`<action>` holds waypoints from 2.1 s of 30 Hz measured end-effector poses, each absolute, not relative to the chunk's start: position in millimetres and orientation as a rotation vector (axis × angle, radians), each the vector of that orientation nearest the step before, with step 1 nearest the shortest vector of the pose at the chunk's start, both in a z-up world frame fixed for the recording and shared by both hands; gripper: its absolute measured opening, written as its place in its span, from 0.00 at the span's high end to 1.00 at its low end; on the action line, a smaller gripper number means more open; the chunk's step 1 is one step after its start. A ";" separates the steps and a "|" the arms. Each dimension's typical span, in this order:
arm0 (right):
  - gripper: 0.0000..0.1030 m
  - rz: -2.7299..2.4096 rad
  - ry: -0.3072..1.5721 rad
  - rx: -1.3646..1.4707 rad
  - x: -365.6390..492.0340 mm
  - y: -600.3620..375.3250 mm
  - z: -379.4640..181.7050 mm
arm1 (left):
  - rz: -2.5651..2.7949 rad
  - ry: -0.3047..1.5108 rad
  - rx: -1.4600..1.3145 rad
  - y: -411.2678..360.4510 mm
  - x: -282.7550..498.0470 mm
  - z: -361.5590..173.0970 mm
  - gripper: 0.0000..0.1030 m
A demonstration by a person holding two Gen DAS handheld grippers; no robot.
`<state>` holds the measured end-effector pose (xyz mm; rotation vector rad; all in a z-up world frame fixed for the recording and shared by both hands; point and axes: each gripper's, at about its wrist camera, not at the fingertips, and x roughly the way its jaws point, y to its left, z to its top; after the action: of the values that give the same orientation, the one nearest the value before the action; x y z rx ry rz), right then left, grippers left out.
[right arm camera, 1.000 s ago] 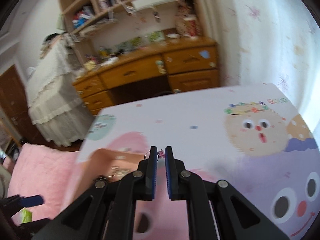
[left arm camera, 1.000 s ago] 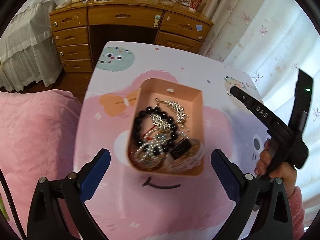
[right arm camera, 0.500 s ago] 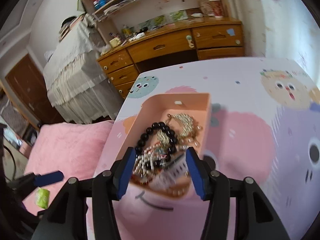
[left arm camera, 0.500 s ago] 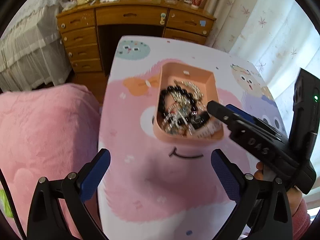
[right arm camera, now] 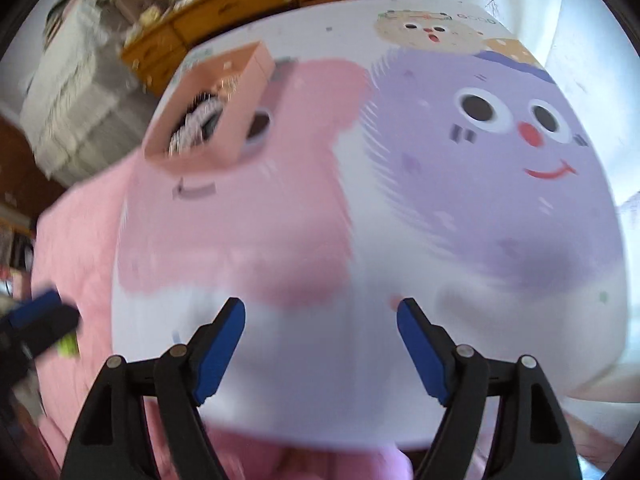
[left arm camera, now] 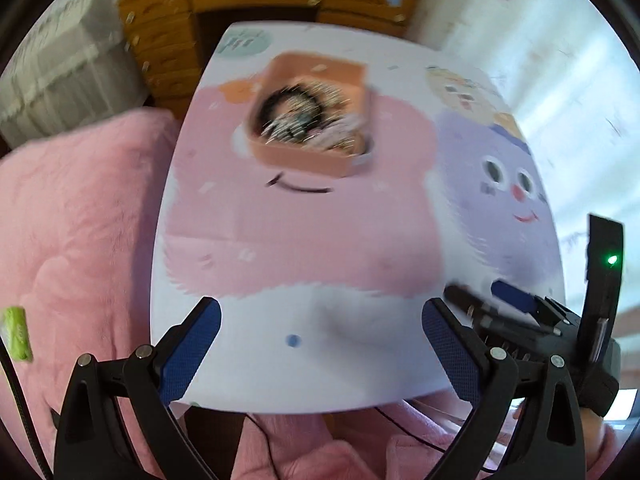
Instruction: Organize jewelry
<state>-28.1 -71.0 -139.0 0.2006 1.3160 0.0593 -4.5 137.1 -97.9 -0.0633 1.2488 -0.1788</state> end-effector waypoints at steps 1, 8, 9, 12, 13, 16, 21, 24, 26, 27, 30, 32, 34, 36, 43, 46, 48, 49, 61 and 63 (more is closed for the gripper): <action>0.22 0.050 1.316 0.172 -36.1 -78.6 -130.3 | -0.183 1.230 -0.044 127.2 -9.6 -88.2 0.03; 0.18 0.054 1.238 0.259 -69.2 -140.7 -51.2 | -0.236 0.993 -0.012 61.7 -11.5 8.4 0.03; 0.17 0.055 1.227 0.264 -71.0 -143.6 -42.9 | -0.236 0.975 -0.006 56.6 -11.9 17.4 0.03; 0.17 0.045 1.189 0.285 -71.3 -154.6 -19.8 | -0.194 0.910 0.013 48.8 -17.2 43.4 0.01; 0.17 0.038 1.177 0.297 -72.1 -156.2 -15.8 | -0.156 0.879 0.039 47.1 -23.0 48.2 0.01; 0.17 0.043 1.162 0.331 -75.9 -154.1 -12.8 | -0.063 0.833 0.096 45.4 -33.0 46.7 0.01; 0.16 0.092 1.106 0.325 -84.6 -141.2 -5.5 | -0.040 0.891 0.071 49.2 -43.5 26.3 0.01; 0.16 0.100 1.068 0.268 -85.5 -134.2 2.1 | -0.020 0.923 0.077 47.1 -48.2 15.8 0.01; 0.13 0.112 1.057 0.259 -83.9 -134.5 4.3 | -0.006 0.928 0.074 46.9 -48.3 13.8 0.01; 0.11 0.109 1.056 0.255 -82.6 -135.4 4.6 | -0.005 0.927 0.064 47.5 -51.3 14.4 0.01; 0.07 0.112 1.048 0.251 -80.3 -138.5 5.6 | 0.014 0.924 0.050 50.0 -52.6 14.3 0.01; 0.05 0.114 1.040 0.250 -80.1 -139.4 6.7 | 0.009 0.932 0.052 49.4 -53.0 12.3 0.01; 0.04 0.108 1.033 0.242 -79.8 -139.1 8.2 | 0.004 0.953 0.066 46.1 -51.1 8.3 0.01; 0.01 0.105 1.029 0.231 -79.0 -139.4 10.3 | 0.003 0.977 0.070 44.6 -48.0 3.6 0.01; 0.00 0.111 1.025 0.204 -76.5 -134.5 12.4 | -0.006 1.006 0.050 47.4 -43.2 -0.6 0.01; 0.00 0.107 1.015 0.210 -75.3 -135.8 13.1 | -0.011 1.000 0.058 45.9 -41.7 0.8 0.01; 0.00 0.105 1.013 0.212 -74.4 -137.2 12.9 | -0.013 0.995 0.060 45.2 -41.5 1.5 0.01; 0.00 0.104 1.012 0.212 -74.5 -137.5 12.9 | -0.013 0.995 0.059 45.6 -42.0 1.7 0.01; 0.00 0.113 1.025 0.207 -72.8 -135.2 11.8 | -0.002 1.009 0.051 48.3 -41.5 -1.0 0.01; 0.00 0.112 1.026 0.208 -72.6 -135.0 11.6 | -0.002 1.012 0.052 47.4 -41.3 -1.5 0.01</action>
<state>-72.6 -135.0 11.6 0.2077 1.0256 0.1125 -41.3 47.4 -1.5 0.0515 1.0118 -0.0023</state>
